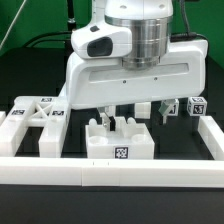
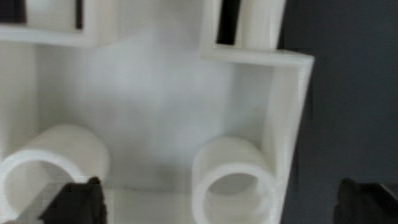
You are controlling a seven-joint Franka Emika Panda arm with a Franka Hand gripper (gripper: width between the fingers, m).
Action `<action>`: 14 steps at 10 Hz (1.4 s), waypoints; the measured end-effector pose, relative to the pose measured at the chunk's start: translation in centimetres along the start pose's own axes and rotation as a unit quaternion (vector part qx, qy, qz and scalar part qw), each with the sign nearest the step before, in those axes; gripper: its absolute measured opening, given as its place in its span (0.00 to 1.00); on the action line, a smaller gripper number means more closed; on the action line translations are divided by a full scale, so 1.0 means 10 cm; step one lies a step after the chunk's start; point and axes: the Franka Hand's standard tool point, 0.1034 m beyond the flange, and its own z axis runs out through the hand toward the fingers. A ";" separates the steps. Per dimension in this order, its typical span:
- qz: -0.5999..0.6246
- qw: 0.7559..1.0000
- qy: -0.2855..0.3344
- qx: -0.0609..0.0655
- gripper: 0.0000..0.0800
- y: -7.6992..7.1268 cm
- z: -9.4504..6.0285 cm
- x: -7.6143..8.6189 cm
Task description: Assemble chair
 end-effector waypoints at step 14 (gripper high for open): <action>0.003 1.000 0.002 0.001 0.04 -0.08 0.32 -0.12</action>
Offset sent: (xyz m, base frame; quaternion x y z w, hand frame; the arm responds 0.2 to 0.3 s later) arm -0.0112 0.0040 -0.0150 -0.0181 0.0078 -0.0001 0.9998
